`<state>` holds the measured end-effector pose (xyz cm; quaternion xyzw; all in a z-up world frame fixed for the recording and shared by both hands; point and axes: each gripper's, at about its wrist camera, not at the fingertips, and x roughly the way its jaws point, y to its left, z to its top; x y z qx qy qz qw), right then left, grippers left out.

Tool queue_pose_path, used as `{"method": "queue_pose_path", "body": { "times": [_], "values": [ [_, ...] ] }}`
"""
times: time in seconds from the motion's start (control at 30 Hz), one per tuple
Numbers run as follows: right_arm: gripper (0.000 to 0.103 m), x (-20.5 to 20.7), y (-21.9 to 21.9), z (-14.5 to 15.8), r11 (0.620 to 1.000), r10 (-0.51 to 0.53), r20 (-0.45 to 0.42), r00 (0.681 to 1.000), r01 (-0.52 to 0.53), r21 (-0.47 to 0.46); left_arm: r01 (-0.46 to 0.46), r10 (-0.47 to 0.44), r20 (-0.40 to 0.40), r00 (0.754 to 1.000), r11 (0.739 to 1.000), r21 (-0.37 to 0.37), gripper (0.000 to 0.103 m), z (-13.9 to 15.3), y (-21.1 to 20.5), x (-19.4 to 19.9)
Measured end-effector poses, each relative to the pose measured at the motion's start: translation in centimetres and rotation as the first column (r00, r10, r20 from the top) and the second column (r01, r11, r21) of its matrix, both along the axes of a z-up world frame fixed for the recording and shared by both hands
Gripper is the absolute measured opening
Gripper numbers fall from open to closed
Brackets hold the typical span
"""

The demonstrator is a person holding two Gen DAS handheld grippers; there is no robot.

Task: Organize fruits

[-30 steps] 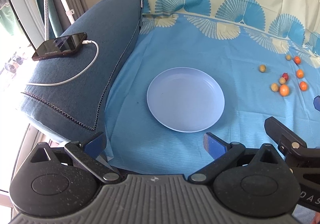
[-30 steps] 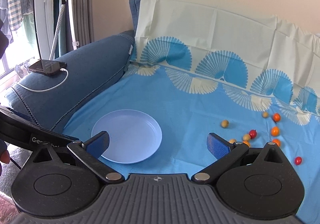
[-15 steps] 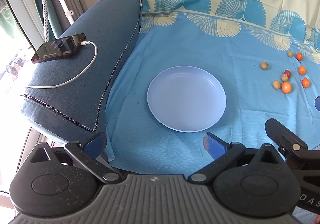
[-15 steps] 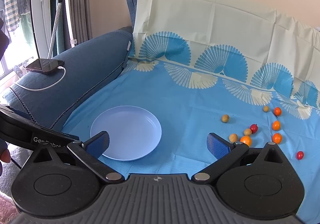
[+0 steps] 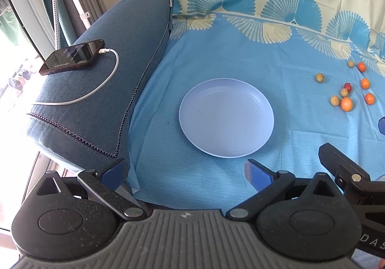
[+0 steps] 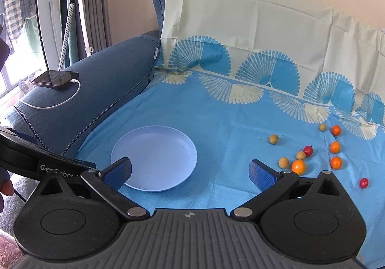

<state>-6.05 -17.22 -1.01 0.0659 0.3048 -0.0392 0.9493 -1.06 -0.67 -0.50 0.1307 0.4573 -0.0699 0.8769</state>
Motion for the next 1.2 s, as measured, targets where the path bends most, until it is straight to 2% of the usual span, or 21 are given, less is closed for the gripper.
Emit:
{"method": "queue_pose_path", "body": {
  "times": [0.5,0.9,1.07,1.2],
  "values": [
    [0.103,0.1,-2.0,-1.1,0.997,-0.014,-0.007,1.000,0.015,0.079,0.030,-0.029,-0.019,0.999,0.999,0.039,0.103,-0.3,-2.0,0.3],
    [0.103,-1.3,-7.5,-3.1,0.976,-0.155,-0.026,0.988,0.157,0.148,0.110,-0.107,-0.056,0.993,0.992,0.059,0.103,-1.4,-7.3,0.7],
    [0.103,-2.4,-12.1,-4.3,0.946,-0.279,-0.035,0.960,0.281,0.160,0.172,-0.168,-0.071,0.983,0.984,0.054,0.103,-2.2,-11.3,1.4],
    [0.103,-4.1,-17.5,-5.3,0.887,-0.426,-0.048,0.904,0.427,0.173,0.224,-0.220,-0.097,0.971,0.974,0.033,0.103,-3.5,-15.7,2.3]
  ]
}}
